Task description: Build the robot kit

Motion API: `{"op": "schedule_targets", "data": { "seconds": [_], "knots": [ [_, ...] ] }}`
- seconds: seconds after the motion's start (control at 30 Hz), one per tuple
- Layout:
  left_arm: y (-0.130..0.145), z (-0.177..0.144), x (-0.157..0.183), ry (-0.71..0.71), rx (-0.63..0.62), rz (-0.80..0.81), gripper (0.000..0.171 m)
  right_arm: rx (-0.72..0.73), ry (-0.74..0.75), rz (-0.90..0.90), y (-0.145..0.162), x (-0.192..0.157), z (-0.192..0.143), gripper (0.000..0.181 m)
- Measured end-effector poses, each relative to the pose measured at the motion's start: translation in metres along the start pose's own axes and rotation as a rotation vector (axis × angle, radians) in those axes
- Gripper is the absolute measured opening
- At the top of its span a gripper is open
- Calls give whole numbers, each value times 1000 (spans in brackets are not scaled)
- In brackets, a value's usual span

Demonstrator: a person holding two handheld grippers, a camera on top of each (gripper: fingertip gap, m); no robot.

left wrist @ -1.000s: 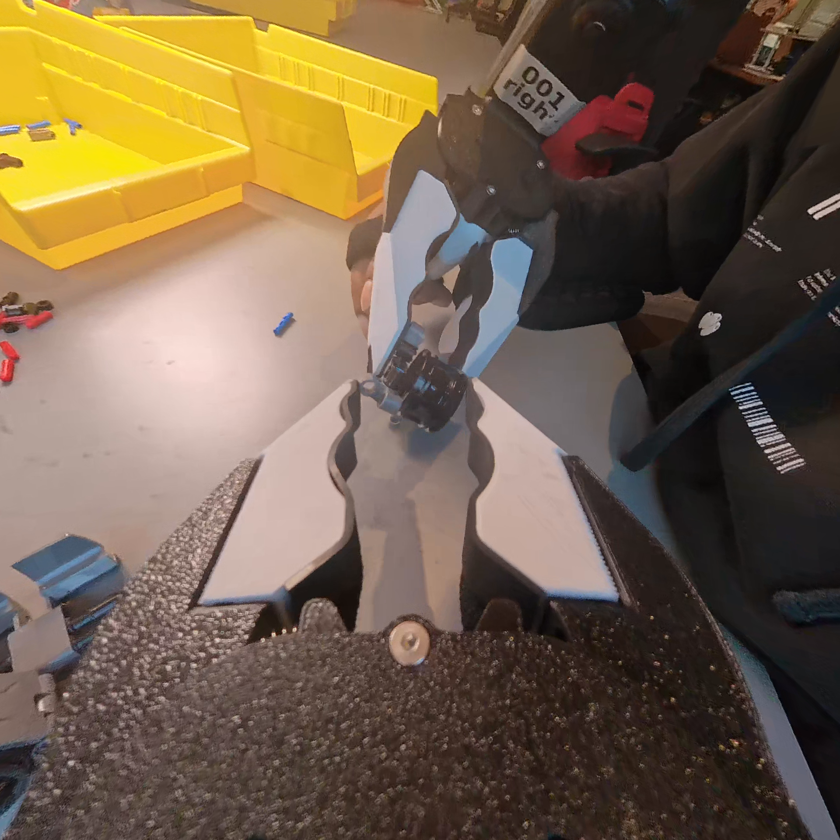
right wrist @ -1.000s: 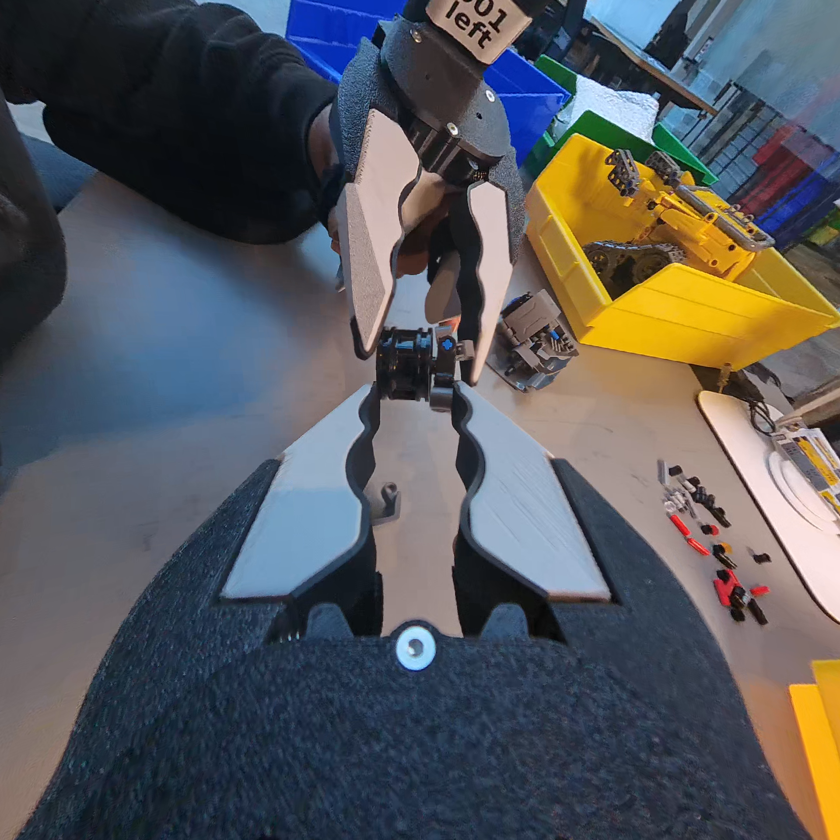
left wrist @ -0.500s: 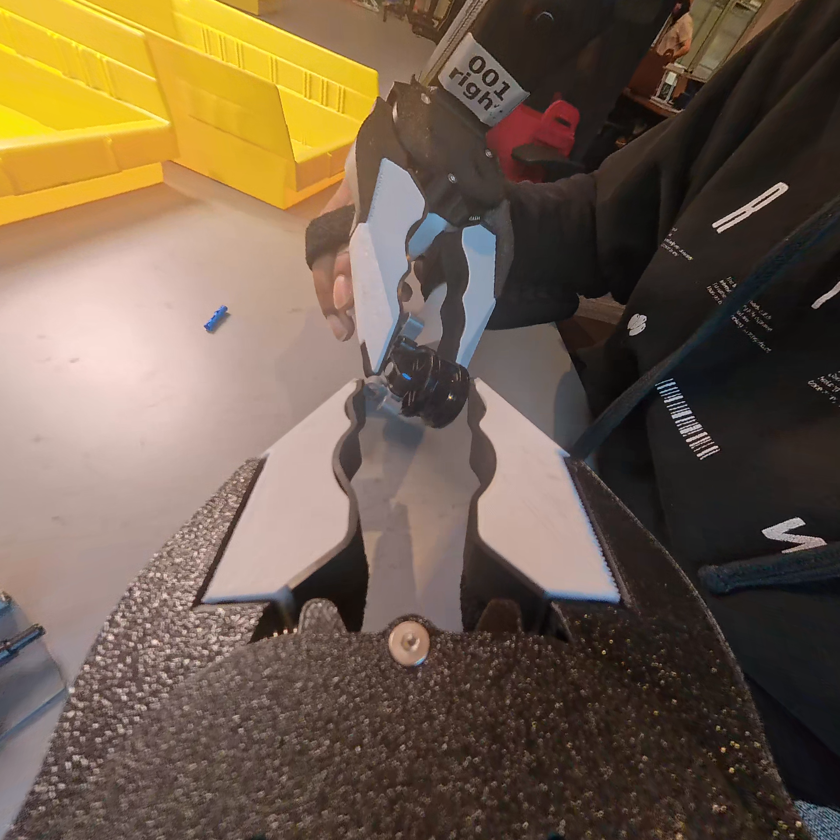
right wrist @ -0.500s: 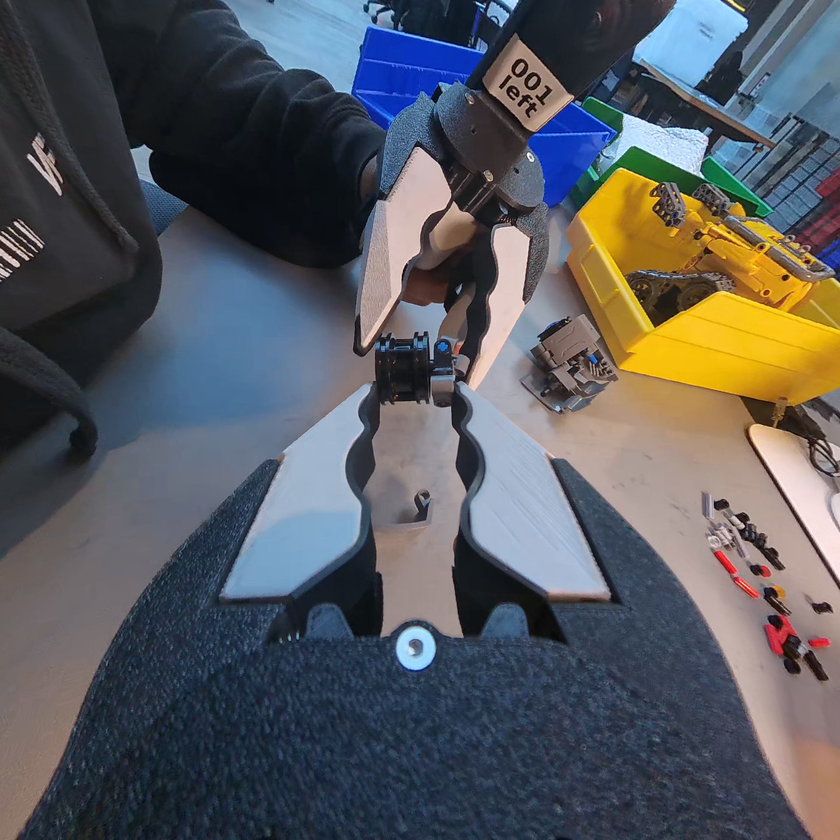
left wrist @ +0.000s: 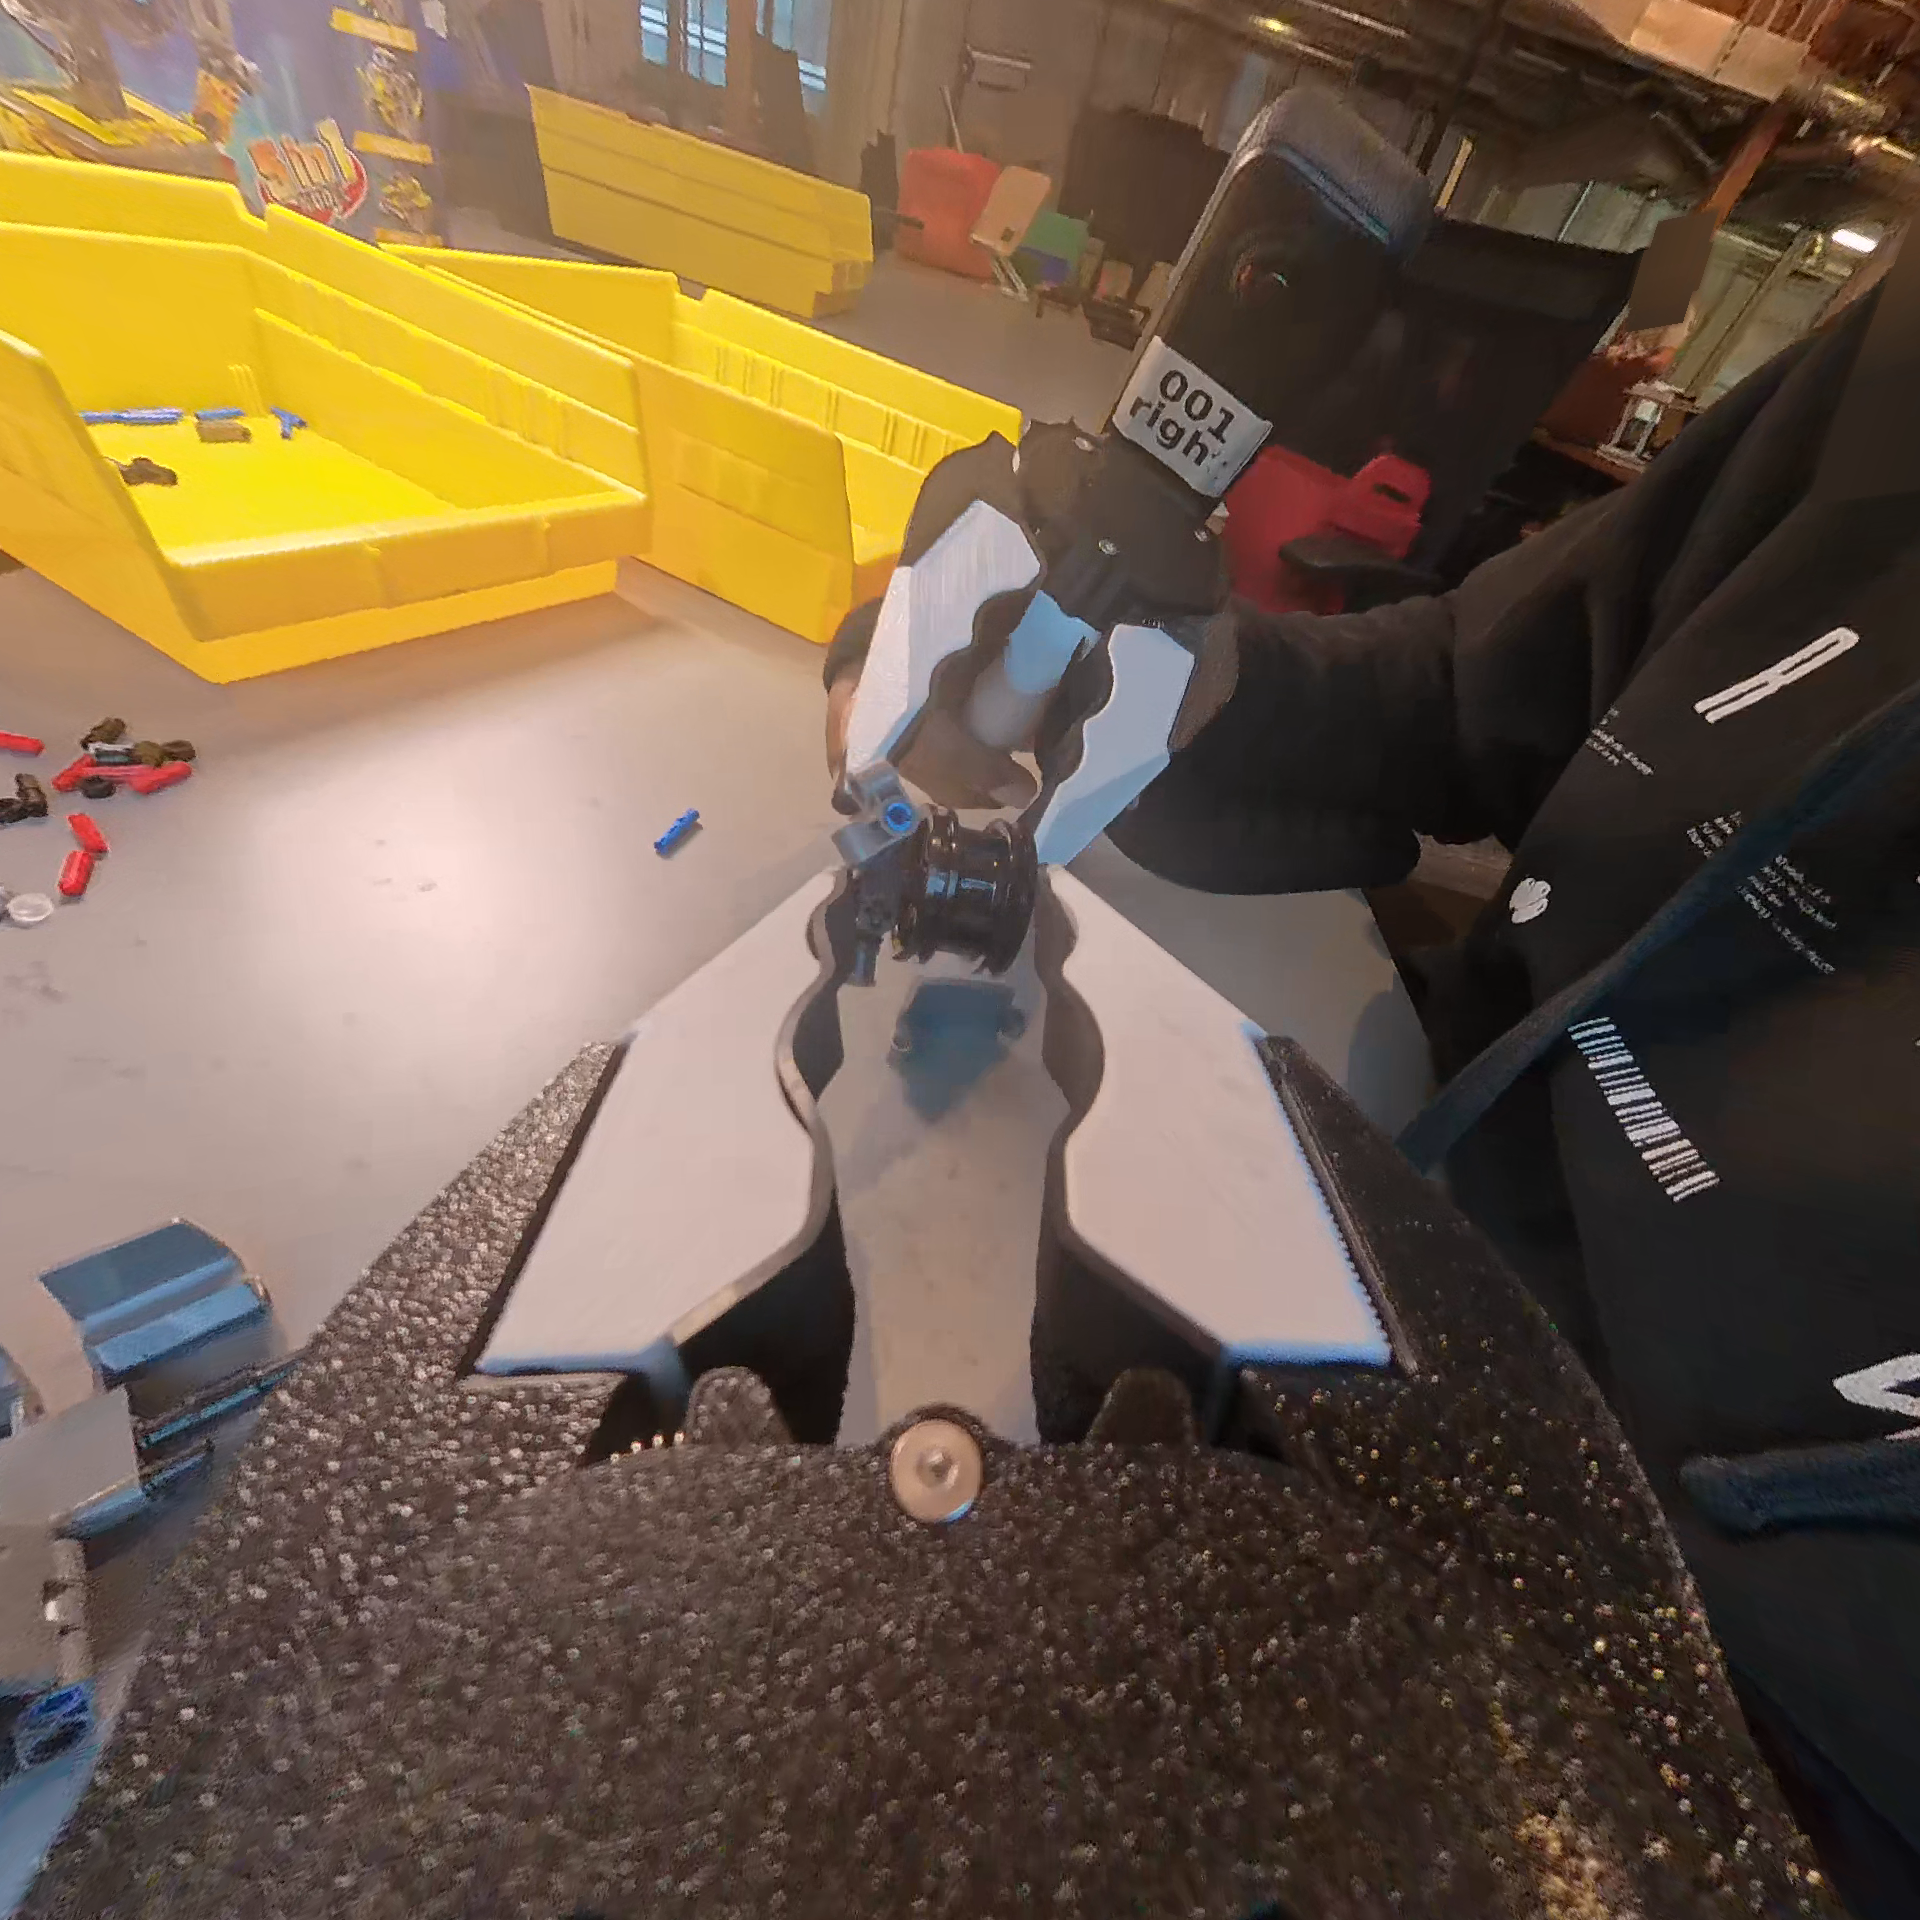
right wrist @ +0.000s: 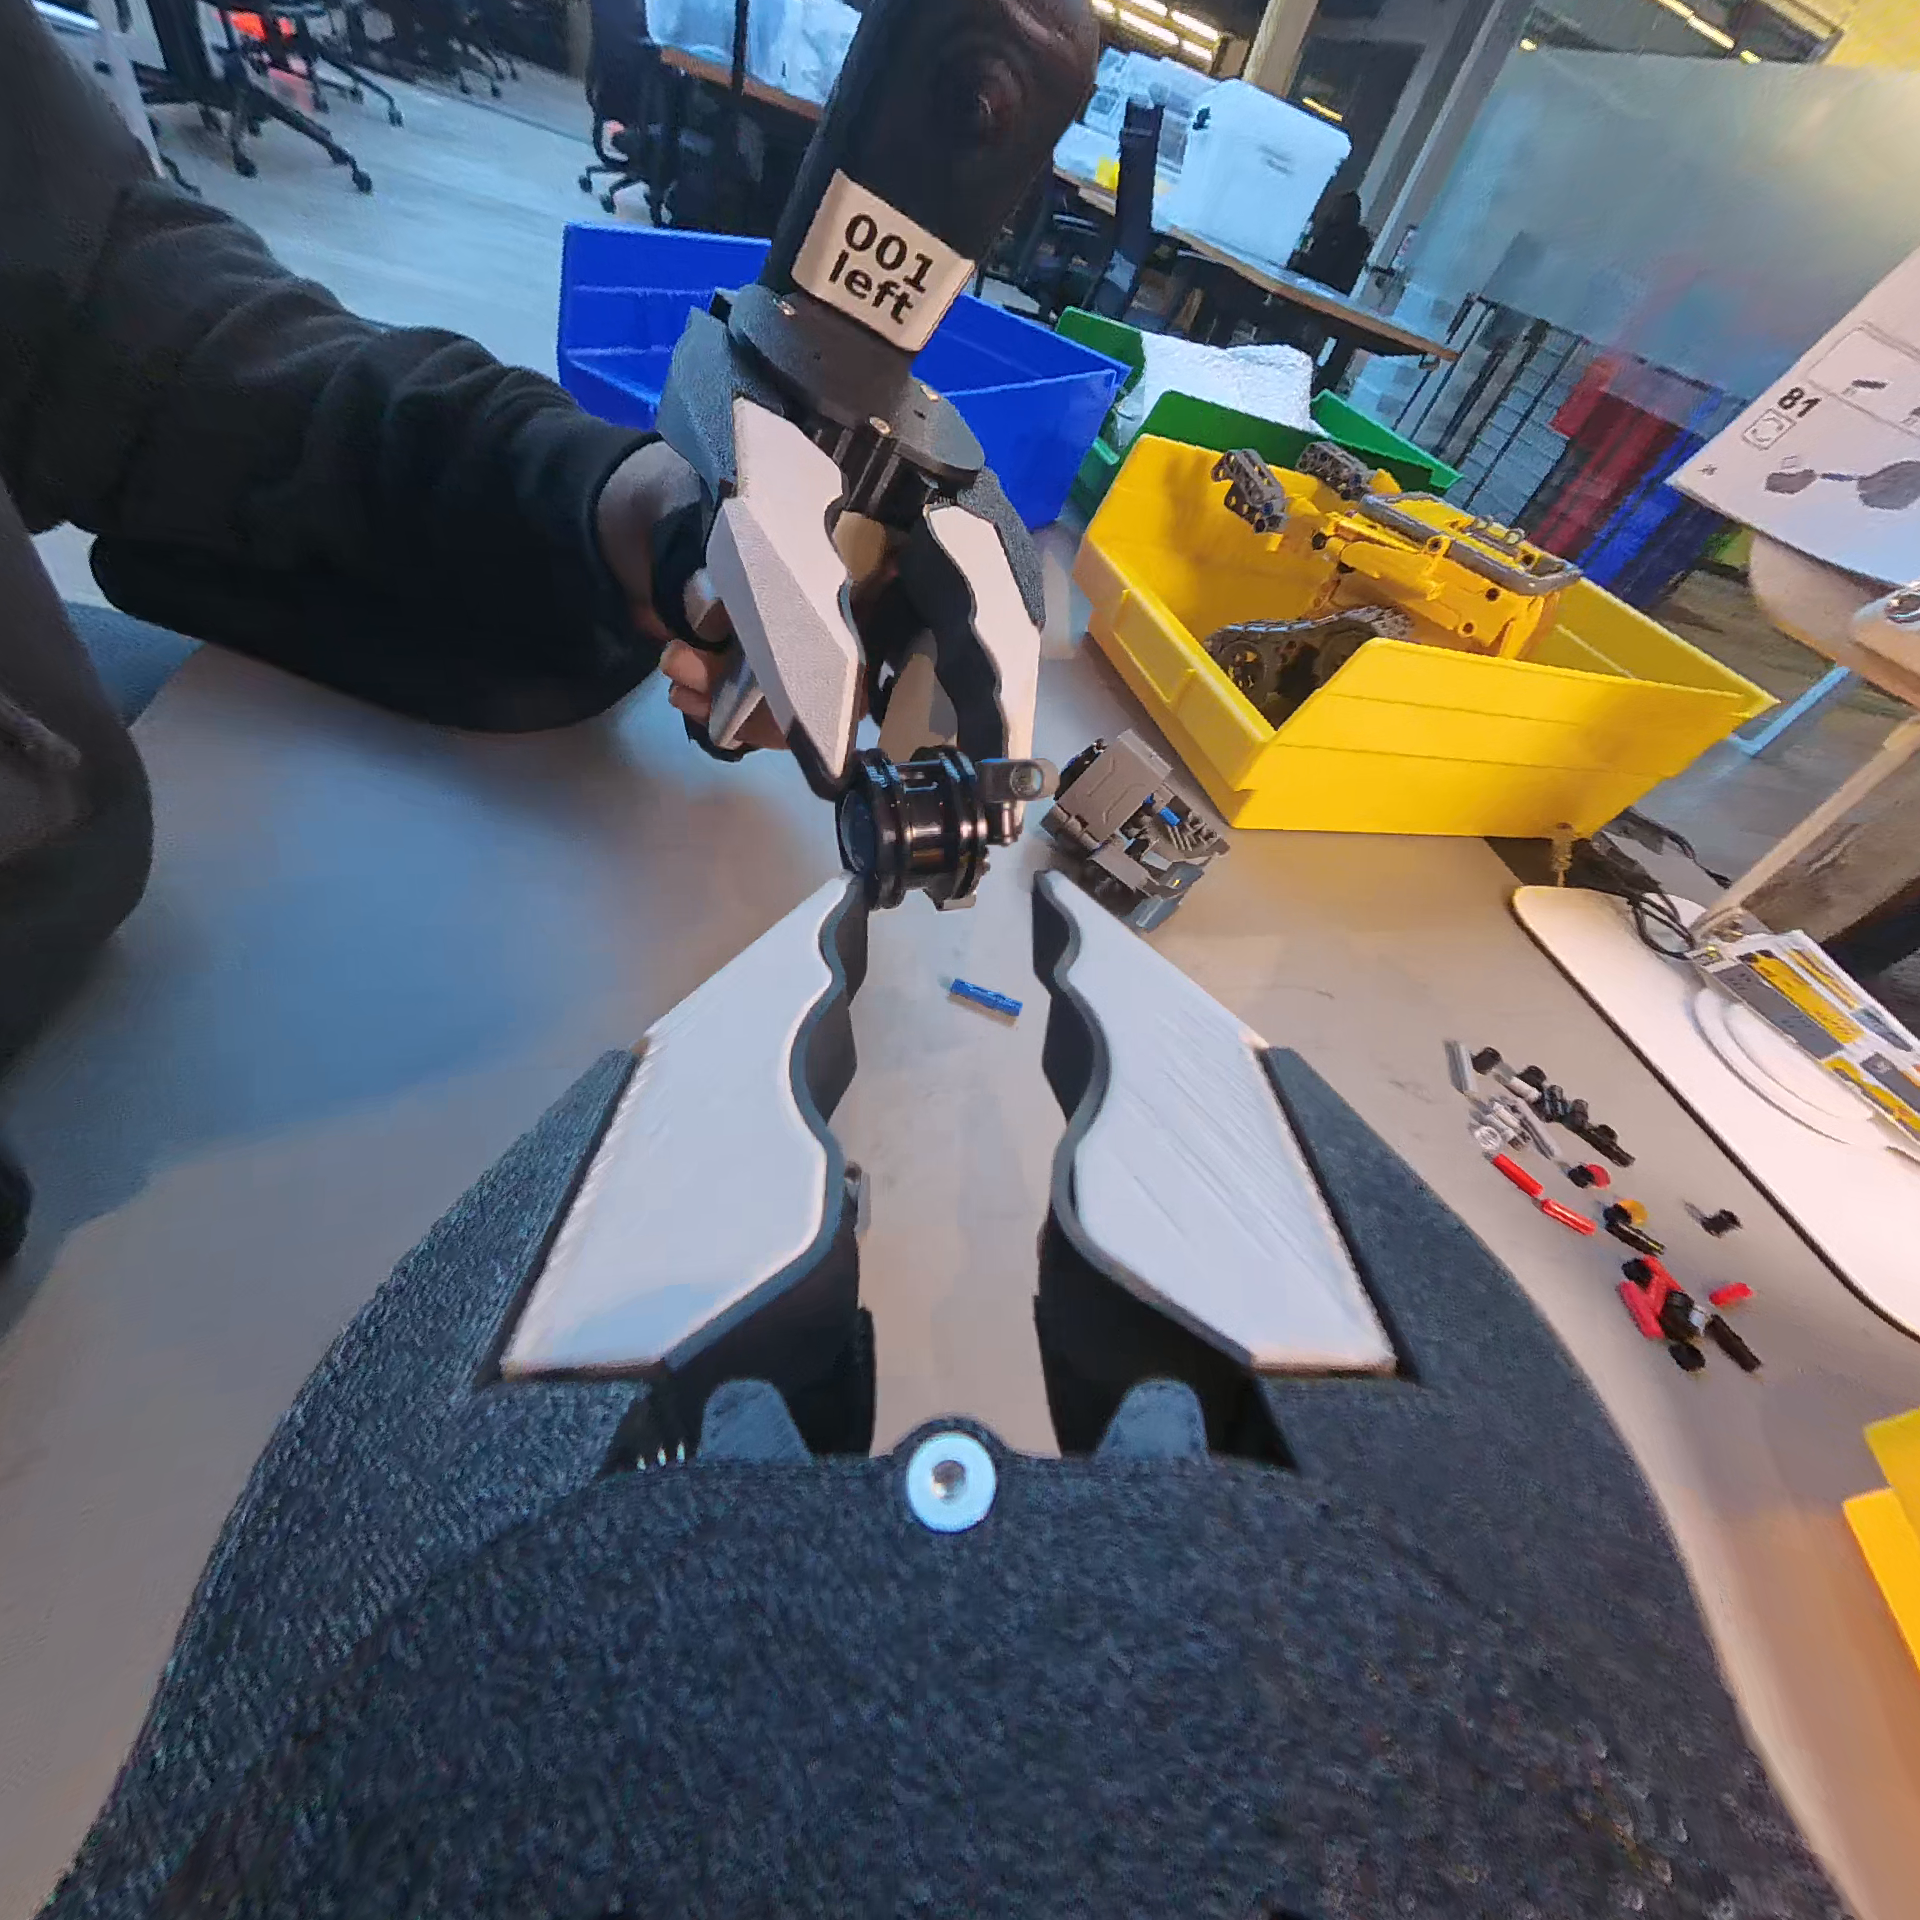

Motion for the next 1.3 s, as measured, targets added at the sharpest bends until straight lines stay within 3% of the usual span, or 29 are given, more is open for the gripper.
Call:
{"op": "schedule_targets", "data": {
  "seconds": [0.3, 0.67, 1.3],
  "knots": [
    [-7, -7, -6, -90, 50, 29, 33, 7, -4, 76, 3, 4, 3, 30],
    [-5, 1, 1, -61, 65, 31, 33, 74, -79, 192, -5, 1, 6, 28],
    [19, 5, -12, -25, -100, -56, 33, -34, -94, 159, 8, 19, 7, 28]
  ]
}}
Point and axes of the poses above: each gripper's, where its closed fingertips meet, z out along the fingers, y out of its underside, x = y × z across the jaws, the point moved 6 cm from there along -z, back along the fingers, and after that the axes turned 13 degrees about z, right-handed, at the moved point
